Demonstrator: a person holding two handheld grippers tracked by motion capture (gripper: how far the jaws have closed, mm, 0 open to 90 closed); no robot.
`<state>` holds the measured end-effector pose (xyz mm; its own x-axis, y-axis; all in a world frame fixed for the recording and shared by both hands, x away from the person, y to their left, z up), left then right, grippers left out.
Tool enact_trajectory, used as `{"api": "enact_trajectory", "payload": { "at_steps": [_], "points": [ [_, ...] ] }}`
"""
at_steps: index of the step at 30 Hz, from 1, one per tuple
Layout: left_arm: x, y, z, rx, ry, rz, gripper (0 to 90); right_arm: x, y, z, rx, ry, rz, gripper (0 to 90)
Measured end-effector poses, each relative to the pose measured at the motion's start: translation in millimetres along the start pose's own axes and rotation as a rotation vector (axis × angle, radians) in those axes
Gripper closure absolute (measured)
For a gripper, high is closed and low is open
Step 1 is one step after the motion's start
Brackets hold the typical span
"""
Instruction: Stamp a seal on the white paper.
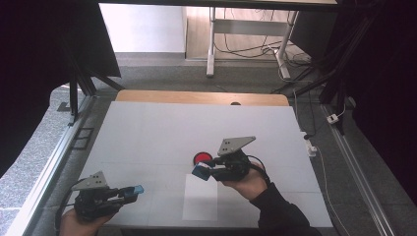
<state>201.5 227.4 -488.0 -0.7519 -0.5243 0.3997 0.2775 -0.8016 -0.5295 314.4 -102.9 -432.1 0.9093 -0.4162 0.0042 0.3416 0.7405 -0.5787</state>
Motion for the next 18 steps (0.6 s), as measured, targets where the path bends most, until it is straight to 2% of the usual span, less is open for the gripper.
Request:
{"api": "enact_trajectory", "payload": {
  "at_steps": [5, 18],
  "points": [
    [2.9, 2.1, 2.9, -0.008, 0.04, -0.006, 68.5, -1.0, -1.3, -0.4, 0.0, 0.0, 0.0, 70.5],
    [8.5, 17.5, 19.5, -0.028, 0.105, -0.09, 68.5, -4.4, -4.1, 0.0, 0.01, 0.007, 0.013, 70.5]
  ]
}}
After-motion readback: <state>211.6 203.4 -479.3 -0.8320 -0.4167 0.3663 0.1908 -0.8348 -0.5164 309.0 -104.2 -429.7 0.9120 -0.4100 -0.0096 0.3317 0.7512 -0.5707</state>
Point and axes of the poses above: each handheld gripper's, and its own axes: y roughly forward along the jaws, z roughly out of its top, x roughly to its right, the point moved 3 cm from there along y, roughly forward along the jaws, and after that the axes turned 11 degrees about -z, right-handed, at the moved point
